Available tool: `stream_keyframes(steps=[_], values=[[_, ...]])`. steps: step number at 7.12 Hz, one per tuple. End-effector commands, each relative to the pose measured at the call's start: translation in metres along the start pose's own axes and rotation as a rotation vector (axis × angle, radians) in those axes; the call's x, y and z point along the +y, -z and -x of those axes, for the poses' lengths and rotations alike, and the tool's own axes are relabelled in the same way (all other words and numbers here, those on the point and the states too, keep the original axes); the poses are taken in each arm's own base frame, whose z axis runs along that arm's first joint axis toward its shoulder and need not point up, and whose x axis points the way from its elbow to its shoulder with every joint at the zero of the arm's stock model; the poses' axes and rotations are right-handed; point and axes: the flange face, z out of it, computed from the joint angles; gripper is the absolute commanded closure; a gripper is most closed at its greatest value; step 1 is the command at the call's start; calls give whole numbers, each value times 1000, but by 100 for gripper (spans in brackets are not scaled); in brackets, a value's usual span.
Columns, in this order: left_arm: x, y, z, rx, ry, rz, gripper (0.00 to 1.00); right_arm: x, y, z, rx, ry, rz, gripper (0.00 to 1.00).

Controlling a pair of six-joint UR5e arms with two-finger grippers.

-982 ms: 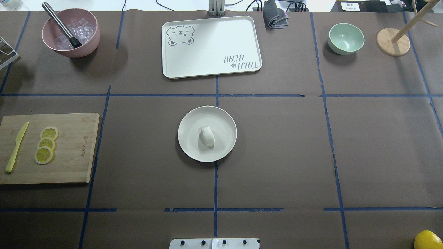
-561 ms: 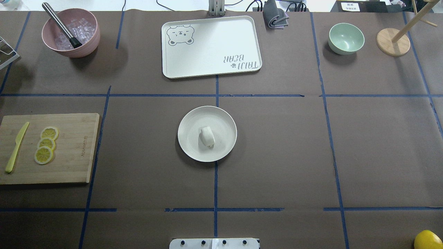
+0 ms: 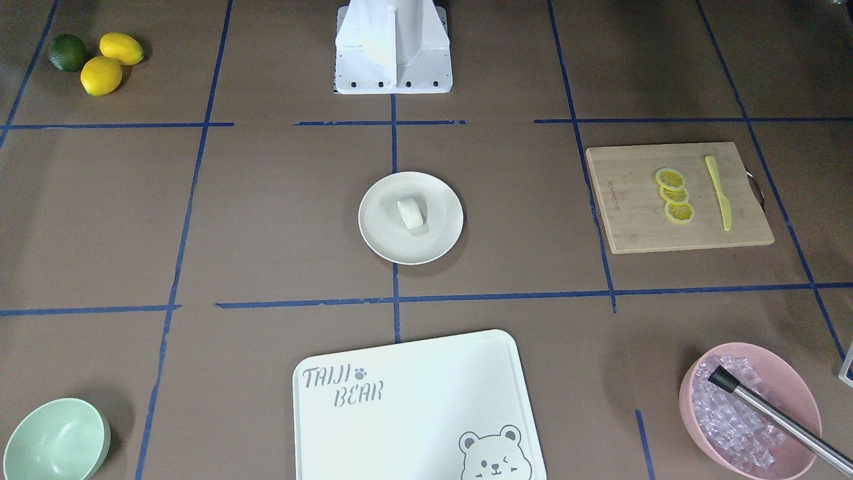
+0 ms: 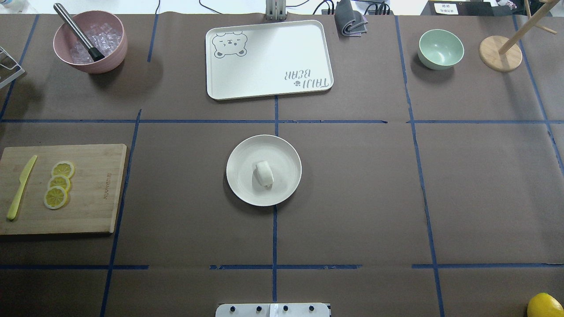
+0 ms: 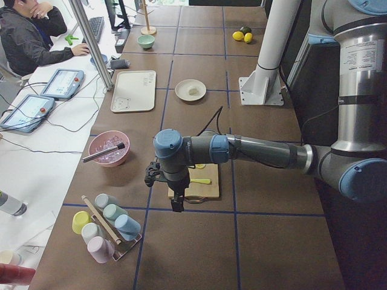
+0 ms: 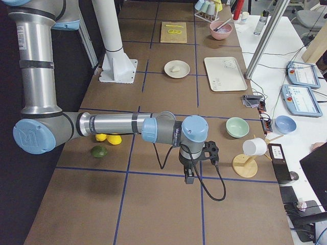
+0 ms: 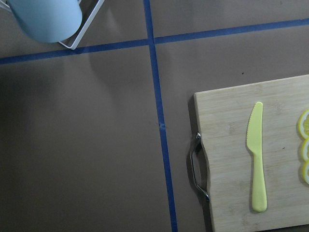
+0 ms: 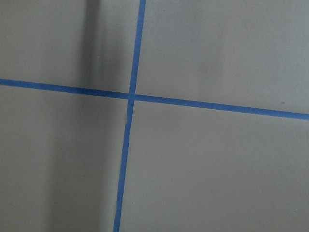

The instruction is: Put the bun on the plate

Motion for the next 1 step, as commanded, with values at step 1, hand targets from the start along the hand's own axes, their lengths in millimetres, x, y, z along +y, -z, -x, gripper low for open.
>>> stream_keyframes(steps=[1], values=[[0, 3, -4, 5, -6, -7, 0, 1, -1, 0, 0, -2, 2, 0]])
